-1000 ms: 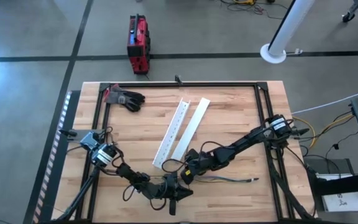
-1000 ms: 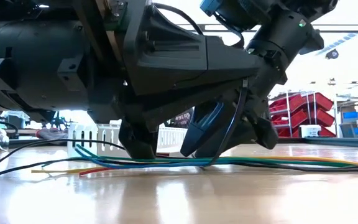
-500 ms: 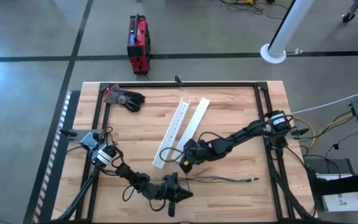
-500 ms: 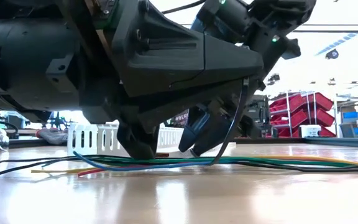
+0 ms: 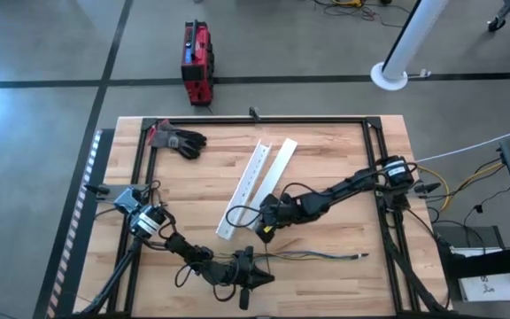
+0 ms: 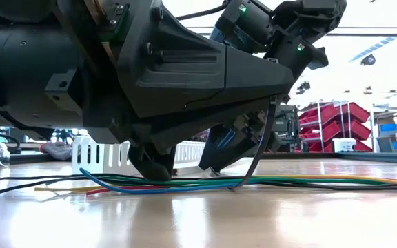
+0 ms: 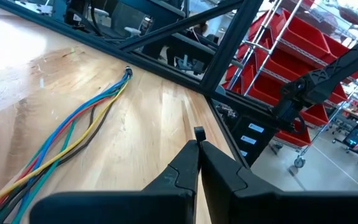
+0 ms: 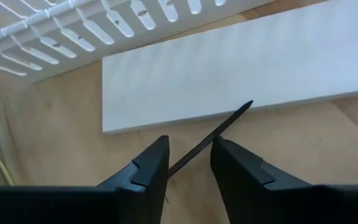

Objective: Ziptie cables
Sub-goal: Wrap the cable wires with the black zip tie

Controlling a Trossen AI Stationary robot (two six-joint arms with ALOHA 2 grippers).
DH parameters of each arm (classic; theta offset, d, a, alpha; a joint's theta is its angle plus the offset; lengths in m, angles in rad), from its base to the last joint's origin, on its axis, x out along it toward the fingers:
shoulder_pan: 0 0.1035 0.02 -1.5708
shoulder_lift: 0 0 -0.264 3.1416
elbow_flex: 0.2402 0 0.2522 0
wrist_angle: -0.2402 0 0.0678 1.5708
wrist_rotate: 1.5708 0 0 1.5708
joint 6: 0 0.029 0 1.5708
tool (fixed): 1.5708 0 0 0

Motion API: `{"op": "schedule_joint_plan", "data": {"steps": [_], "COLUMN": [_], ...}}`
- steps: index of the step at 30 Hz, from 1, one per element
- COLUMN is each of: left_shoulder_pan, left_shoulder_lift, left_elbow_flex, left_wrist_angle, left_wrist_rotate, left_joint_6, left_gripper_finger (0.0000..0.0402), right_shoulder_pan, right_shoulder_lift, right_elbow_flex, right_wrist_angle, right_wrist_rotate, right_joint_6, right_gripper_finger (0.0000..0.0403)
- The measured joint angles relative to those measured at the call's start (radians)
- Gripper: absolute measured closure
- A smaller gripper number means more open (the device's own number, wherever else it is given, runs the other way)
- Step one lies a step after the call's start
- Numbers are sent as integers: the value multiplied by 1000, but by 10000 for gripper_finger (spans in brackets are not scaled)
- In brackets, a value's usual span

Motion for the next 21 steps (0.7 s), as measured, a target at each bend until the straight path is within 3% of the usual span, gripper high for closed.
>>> {"op": "schedule_joint_plan", "data": {"steps": [12, 21], "left_shoulder_pan": [0, 0], "left_shoulder_lift": [0, 0], "left_elbow_flex": [0, -2], "left_wrist_angle": [-3, -10], "left_wrist_rotate": [4, 5], "left_joint_6": [0, -3], "left_gripper_finger": [401, 401], "right_shoulder_pan": [13, 11], "right_shoulder_lift": [4, 5], "right_elbow_flex": [-3, -5], "right_wrist_angle": [75, 110], "right_wrist_rotate": [-72, -88], "right_joint_6": [-202, -318], "right_gripper_finger": [347, 325]}}
